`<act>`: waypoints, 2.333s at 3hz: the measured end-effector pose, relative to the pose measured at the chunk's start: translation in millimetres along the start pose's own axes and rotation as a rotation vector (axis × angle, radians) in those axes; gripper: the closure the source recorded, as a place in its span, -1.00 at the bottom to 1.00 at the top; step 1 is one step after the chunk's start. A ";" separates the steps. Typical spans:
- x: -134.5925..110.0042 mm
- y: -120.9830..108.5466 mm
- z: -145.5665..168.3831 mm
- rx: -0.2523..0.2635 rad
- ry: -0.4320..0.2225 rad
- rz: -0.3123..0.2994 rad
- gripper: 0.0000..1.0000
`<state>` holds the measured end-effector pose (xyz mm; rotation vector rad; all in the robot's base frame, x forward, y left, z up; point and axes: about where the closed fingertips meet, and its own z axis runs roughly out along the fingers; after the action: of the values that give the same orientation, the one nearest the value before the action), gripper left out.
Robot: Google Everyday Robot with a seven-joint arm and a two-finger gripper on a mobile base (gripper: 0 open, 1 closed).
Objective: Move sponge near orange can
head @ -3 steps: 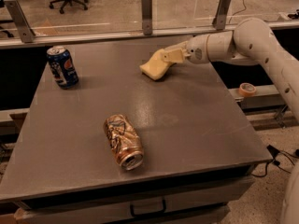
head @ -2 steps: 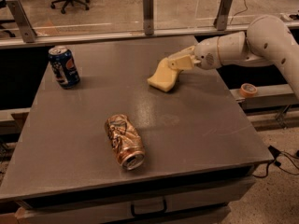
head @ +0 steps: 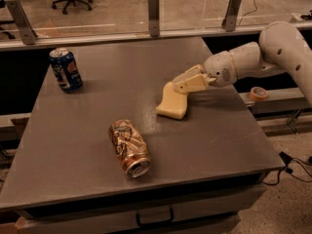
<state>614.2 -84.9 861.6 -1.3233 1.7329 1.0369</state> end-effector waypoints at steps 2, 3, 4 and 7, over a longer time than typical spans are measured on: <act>-8.2 46.8 28.1 -0.204 -0.019 -0.005 1.00; -10.7 51.9 35.0 -0.230 -0.006 -0.001 0.65; -12.5 50.8 40.5 -0.250 0.010 -0.004 0.17; -11.1 47.9 47.1 -0.270 0.013 0.002 -1.00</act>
Offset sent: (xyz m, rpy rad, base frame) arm -0.0592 0.0484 0.0084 0.0898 0.1032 0.2498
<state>573.2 -30.6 859.8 -1.4955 1.6454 1.3019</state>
